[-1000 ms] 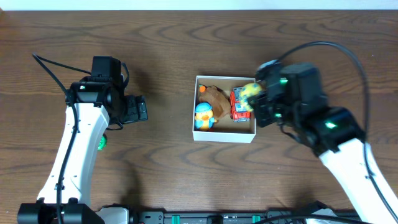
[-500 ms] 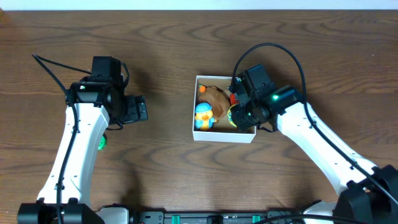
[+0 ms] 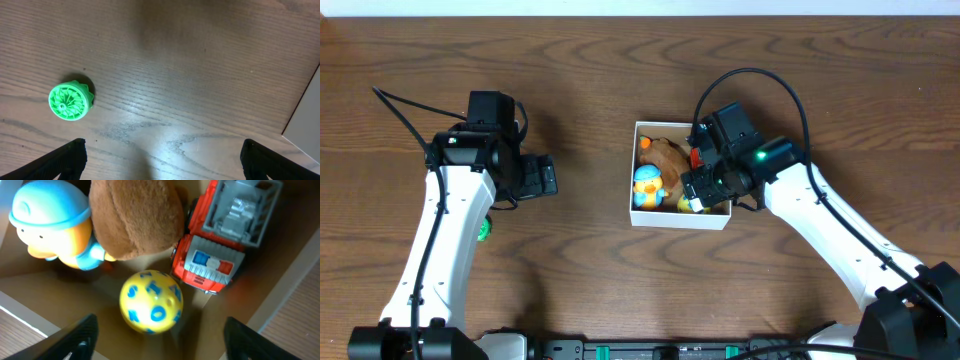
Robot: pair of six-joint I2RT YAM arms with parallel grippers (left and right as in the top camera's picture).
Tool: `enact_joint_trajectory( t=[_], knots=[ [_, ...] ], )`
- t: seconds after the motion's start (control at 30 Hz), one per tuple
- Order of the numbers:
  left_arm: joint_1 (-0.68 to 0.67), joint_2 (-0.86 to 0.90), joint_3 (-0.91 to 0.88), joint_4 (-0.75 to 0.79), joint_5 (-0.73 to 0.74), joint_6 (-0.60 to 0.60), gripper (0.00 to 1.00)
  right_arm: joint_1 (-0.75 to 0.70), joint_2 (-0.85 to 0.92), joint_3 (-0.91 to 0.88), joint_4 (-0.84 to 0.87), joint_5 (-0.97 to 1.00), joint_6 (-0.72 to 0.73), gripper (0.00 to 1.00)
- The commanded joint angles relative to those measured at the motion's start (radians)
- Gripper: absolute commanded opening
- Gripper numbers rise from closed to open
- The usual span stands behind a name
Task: Pack container
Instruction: 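Carry the yellow ball into the box and release it, then lower the left gripper onto the green spiky disc and grasp it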
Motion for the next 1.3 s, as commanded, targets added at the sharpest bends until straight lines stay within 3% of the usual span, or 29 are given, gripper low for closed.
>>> enact_joint_trajectory(
  t=[0.0, 0.13, 0.23, 0.47, 0.67, 0.9, 1.27],
  knots=[
    [0.003, -0.015, 0.000, -0.010, 0.003, 0.013, 0.98, -0.019, -0.050, 0.045, -0.002, 0.017, -0.005, 0.84],
    [0.005, -0.048, 0.000, -0.012, 0.003, 0.013, 0.98, -0.060, -0.095, 0.072, -0.027, 0.103, 0.065, 0.84],
    [0.022, -0.115, 0.000, -0.006, 0.003, 0.013, 0.98, -0.151, -0.149, 0.073, -0.055, 0.196, 0.190, 0.95],
    [0.165, -0.267, 0.000, -0.048, 0.002, 0.013, 0.98, -0.476, -0.199, 0.072, -0.170, 0.195, 0.197, 0.99],
    [0.351, -0.234, 0.000, -0.052, 0.003, 0.002, 0.98, -0.677, -0.181, 0.066, -0.244, 0.163, 0.172, 0.99],
    [0.455, -0.098, 0.000, -0.019, 0.004, 0.003, 0.98, -0.710, -0.180, 0.060, -0.238, 0.116, 0.172, 0.99],
    [0.460, -0.017, 0.000, 0.000, 0.013, 0.034, 0.98, -0.709, -0.180, 0.060, -0.257, 0.116, 0.172, 0.99]
  ],
)
